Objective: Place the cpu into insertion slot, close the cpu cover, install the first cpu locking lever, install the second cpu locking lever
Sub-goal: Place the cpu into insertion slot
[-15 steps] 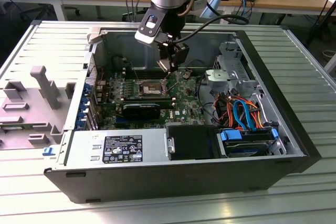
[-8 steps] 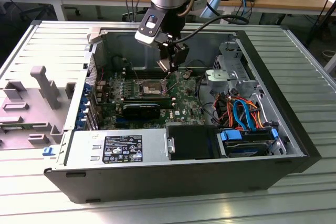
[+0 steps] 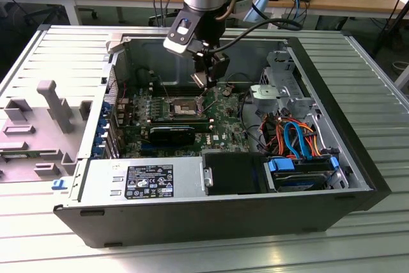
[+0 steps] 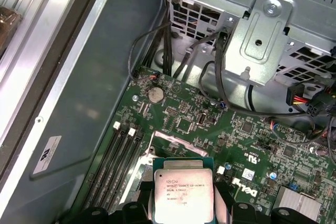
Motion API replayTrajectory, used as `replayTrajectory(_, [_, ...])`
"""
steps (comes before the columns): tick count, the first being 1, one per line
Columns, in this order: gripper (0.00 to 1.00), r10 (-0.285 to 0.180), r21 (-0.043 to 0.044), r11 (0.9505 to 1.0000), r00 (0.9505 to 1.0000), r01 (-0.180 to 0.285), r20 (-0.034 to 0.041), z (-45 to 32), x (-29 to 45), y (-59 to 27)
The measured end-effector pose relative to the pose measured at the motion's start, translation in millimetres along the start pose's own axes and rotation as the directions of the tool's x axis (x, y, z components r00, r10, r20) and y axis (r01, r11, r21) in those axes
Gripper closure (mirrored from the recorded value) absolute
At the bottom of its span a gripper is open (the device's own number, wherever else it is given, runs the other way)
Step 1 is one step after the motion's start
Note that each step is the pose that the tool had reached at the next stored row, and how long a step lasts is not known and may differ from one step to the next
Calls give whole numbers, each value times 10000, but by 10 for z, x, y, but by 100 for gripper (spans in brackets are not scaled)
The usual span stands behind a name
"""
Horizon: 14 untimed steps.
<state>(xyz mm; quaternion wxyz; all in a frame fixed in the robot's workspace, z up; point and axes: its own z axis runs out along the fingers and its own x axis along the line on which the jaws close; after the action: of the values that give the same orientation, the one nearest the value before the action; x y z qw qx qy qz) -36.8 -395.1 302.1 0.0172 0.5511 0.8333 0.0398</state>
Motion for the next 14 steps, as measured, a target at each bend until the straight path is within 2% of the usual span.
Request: replayTrajectory(14, [46,393,-6,9992,9992,-393,35,6,0,0])
